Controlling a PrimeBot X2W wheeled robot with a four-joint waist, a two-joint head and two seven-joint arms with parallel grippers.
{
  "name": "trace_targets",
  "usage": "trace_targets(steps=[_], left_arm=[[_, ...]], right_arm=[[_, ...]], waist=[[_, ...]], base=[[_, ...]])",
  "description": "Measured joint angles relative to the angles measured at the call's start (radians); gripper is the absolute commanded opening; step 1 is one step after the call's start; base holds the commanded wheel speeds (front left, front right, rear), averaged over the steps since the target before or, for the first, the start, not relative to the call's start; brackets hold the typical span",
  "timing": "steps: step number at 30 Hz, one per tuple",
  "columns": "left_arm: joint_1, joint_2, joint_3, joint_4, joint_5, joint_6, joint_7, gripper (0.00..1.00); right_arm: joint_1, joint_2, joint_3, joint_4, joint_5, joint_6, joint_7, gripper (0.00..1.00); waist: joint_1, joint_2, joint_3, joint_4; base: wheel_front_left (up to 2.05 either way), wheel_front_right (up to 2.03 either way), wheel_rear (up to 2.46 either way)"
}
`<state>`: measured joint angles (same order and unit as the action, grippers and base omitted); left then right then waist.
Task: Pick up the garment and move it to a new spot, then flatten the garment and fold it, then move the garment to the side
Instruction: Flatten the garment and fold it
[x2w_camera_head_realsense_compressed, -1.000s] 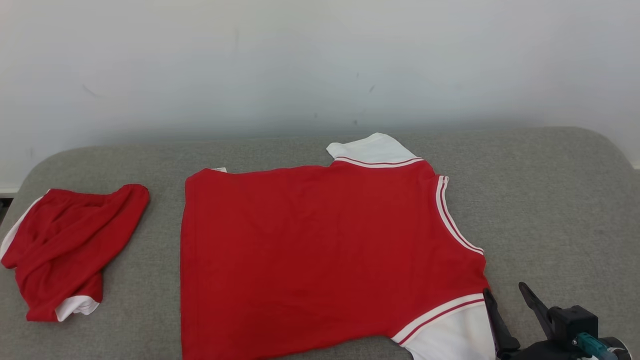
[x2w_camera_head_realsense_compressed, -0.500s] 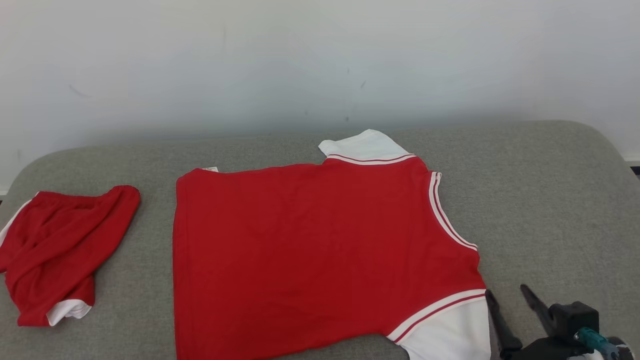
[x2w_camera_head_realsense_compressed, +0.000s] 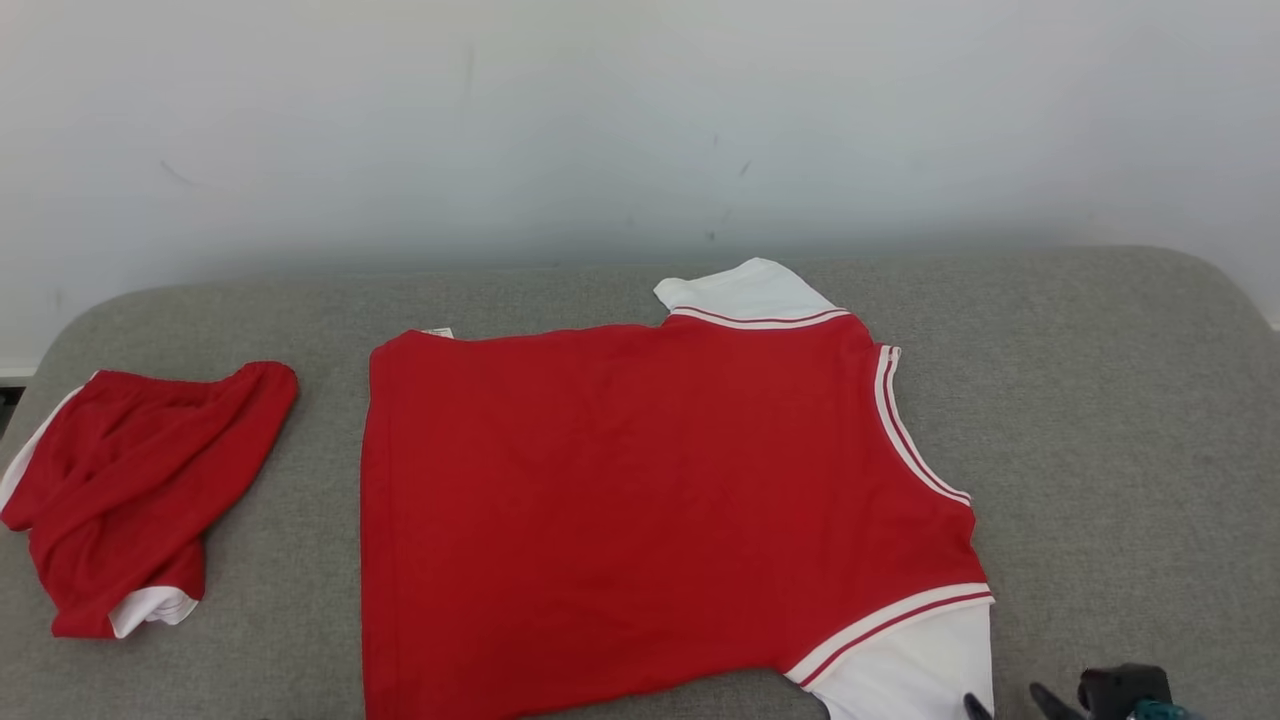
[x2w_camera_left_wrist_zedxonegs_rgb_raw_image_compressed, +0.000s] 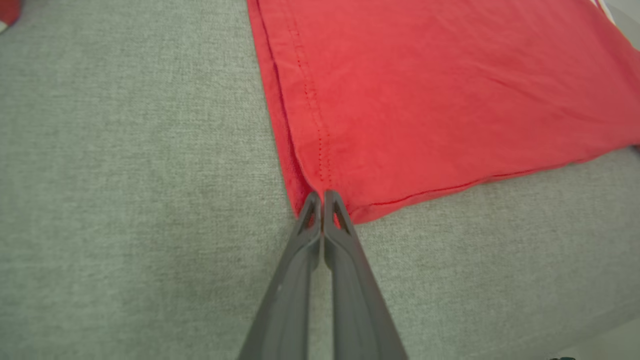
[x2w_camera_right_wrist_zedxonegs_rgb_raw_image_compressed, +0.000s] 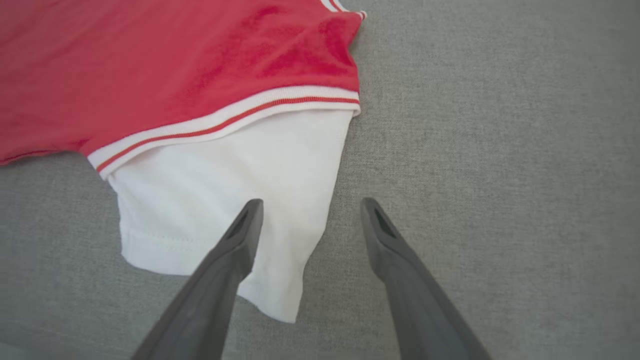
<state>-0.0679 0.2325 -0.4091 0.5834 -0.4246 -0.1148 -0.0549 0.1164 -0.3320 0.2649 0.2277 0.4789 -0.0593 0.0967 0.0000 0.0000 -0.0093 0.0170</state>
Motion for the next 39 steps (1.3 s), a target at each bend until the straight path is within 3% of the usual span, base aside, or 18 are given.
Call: trace_targets(steps=[12, 13, 15, 16, 17, 18, 26, 39], left_arm=[[-0.016, -0.008, -0.02, 0.021, 0.003, -0.002, -0.034, 0.0], [-0.022, -0.008, -0.02, 0.021, 0.003, -0.002, -0.035, 0.0], [-0.025, -0.008, -0.021, 0.024, 0.003, -0.005, -0.043, 0.0], [-0.025, -0.008, -0.022, 0.028, 0.003, -0.008, -0.043, 0.0], [-0.025, -0.008, -0.022, 0.028, 0.003, -0.008, -0.043, 0.0], [-0.025, -0.007, -0.022, 0.035, 0.003, -0.008, -0.047, 0.0], [-0.025, -0.006, -0.021, 0.048, 0.002, -0.009, -0.062, 0.0], [-0.025, 0.03, 0.0, 0.021, 0.0, -0.009, -0.095, 0.0]], right_arm=[[0.038, 0.044, 0.018, 0.023, 0.05, -0.02, 0.134, 1.0], [0.037, 0.044, 0.019, 0.026, 0.05, -0.02, 0.143, 0.96], [0.036, 0.046, 0.018, 0.027, 0.057, -0.021, 0.158, 0.49], [0.036, 0.046, 0.018, 0.028, 0.058, -0.024, 0.165, 0.34], [0.036, 0.046, 0.018, 0.028, 0.058, -0.024, 0.165, 0.28], [0.035, 0.047, 0.02, 0.028, 0.058, -0.024, 0.175, 0.0], [0.017, 0.045, 0.018, 0.013, 0.064, -0.024, 0.186, 0.0], [0.017, 0.005, -0.07, -0.148, 0.086, -0.029, 0.132, 0.0]], waist=[[0.0, 0.0, 0.014, 0.012], [0.0, 0.0, 0.015, 0.013], [0.0, 0.0, 0.018, 0.014], [0.0, 0.0, 0.018, 0.015], [0.0, 0.0, 0.018, 0.015], [0.0, 0.0, 0.02, 0.016], [0.0, 0.0, 0.021, 0.015], [0.0, 0.0, 0.018, 0.011]], base=[[0.0, 0.0, 0.0], [0.0, 0.0, 0.0], [0.0, 0.0, 0.0], [0.0, 0.0, 0.0], [0.0, 0.0, 0.0], [0.0, 0.0, 0.0], [0.0, 0.0, 0.0], [0.0, 0.0, 0.0]])
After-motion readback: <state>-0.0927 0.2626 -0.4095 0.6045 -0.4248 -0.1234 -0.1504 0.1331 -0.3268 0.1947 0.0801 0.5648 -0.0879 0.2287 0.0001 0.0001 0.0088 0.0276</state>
